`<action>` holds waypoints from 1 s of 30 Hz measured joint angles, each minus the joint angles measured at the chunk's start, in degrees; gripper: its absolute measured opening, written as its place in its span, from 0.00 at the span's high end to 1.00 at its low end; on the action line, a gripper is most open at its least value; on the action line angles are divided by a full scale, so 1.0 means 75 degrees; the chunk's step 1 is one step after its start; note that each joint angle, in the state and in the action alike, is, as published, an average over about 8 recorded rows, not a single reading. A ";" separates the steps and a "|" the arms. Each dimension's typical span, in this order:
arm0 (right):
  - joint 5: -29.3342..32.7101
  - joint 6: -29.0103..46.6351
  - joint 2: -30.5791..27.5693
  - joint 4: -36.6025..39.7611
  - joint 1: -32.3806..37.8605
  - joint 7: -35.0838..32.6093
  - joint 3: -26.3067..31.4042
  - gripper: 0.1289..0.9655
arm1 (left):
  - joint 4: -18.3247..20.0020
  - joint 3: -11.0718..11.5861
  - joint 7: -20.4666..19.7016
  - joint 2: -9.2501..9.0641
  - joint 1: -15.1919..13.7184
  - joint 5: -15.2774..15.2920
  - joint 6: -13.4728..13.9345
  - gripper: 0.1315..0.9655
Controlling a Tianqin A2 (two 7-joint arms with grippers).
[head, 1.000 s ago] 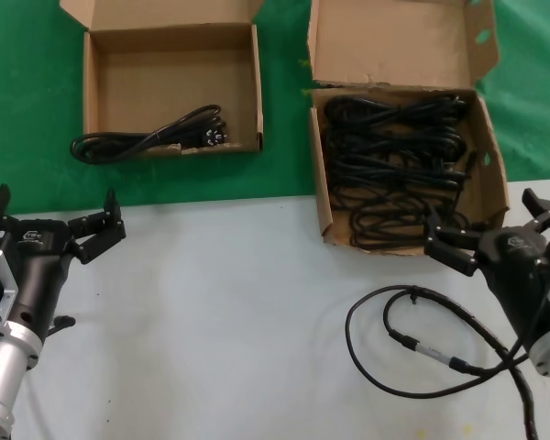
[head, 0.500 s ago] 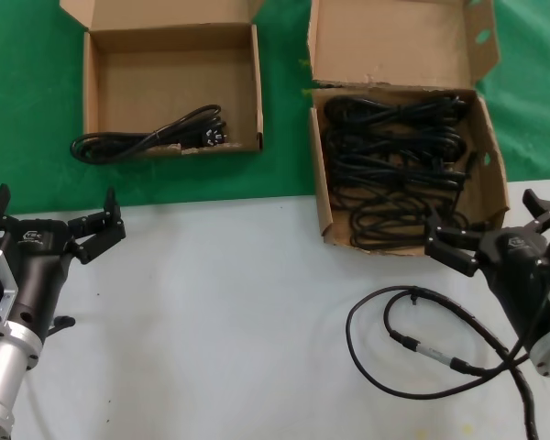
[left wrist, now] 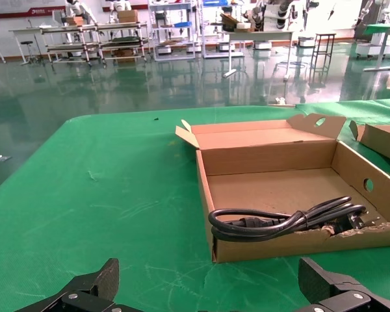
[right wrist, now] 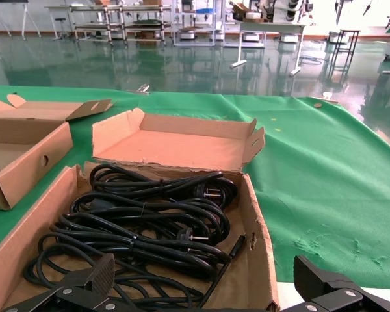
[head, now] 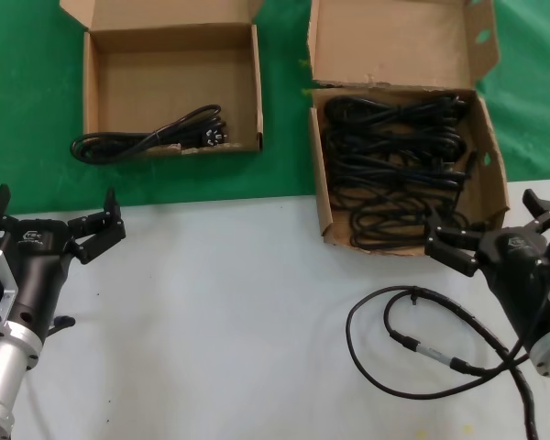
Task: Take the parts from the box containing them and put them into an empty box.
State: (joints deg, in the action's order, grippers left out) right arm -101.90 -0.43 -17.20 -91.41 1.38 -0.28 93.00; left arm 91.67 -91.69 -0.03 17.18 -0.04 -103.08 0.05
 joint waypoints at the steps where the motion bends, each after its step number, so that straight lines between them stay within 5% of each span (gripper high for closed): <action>1: 0.0000 0.0000 0.0000 0.0000 0.0000 0.0000 0.0000 0.00 | 0.0000 0.0000 0.0000 0.0000 0.0000 0.0000 0.0000 0.00; 30: 0.0000 0.0000 0.0000 0.0000 0.0000 0.0000 0.0000 0.00 | 0.0000 0.0000 0.0000 0.0000 0.0000 0.0000 0.0000 0.00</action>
State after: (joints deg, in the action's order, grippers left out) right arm -101.90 -0.43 -17.20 -91.41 1.38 -0.28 93.00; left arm 91.67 -91.69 -0.04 17.18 -0.04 -103.08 0.05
